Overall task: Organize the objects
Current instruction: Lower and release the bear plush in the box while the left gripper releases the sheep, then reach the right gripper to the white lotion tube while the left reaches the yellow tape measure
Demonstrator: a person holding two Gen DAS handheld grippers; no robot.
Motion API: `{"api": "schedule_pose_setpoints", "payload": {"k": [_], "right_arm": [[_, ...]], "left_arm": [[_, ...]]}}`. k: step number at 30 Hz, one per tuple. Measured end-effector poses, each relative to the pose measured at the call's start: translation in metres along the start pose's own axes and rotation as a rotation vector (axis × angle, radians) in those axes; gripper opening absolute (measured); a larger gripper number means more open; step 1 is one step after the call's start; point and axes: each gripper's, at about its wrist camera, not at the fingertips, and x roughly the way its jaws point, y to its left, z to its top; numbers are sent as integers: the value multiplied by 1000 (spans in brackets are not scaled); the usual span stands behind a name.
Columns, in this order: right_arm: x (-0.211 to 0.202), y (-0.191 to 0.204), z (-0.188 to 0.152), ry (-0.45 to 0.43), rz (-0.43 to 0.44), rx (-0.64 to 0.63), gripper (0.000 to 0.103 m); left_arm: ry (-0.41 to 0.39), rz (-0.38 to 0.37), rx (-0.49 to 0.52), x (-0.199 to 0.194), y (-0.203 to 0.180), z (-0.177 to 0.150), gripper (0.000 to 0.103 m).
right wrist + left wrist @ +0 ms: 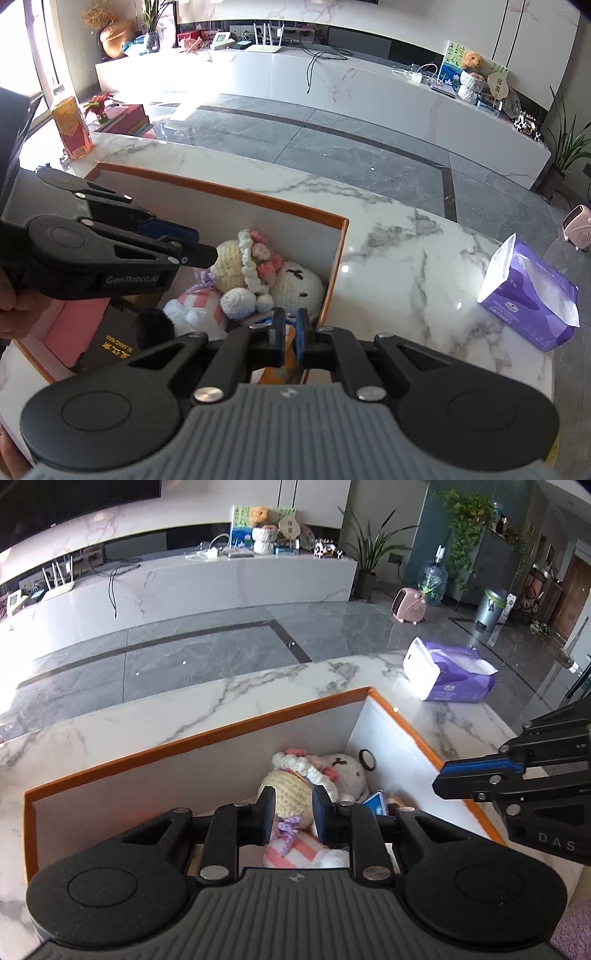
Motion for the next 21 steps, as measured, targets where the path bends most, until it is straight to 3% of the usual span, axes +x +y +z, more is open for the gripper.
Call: {"api": "schedule_pose_setpoints", "payload": {"k": [7,11,14,18,21], "right_arm": [[-64,28,-33,-72,44,-33,7],[-78,39,-61,-48,84,-12,7],[-79,48,-85,-13,93,-12,9],[-77,58,-121,41,111,-19,39],[-70,66,-149,102,108,-48,40]], "left_arm": [[-50,-17,116,-84,-24,-35,25],[-40,12,161,-112,-32,-67,26],[-40,49,195,-122,-40,-90,34],[-49,112,225,-123,-42,-119,51],[-34,184,320,-115,-47,-136,56]]}}
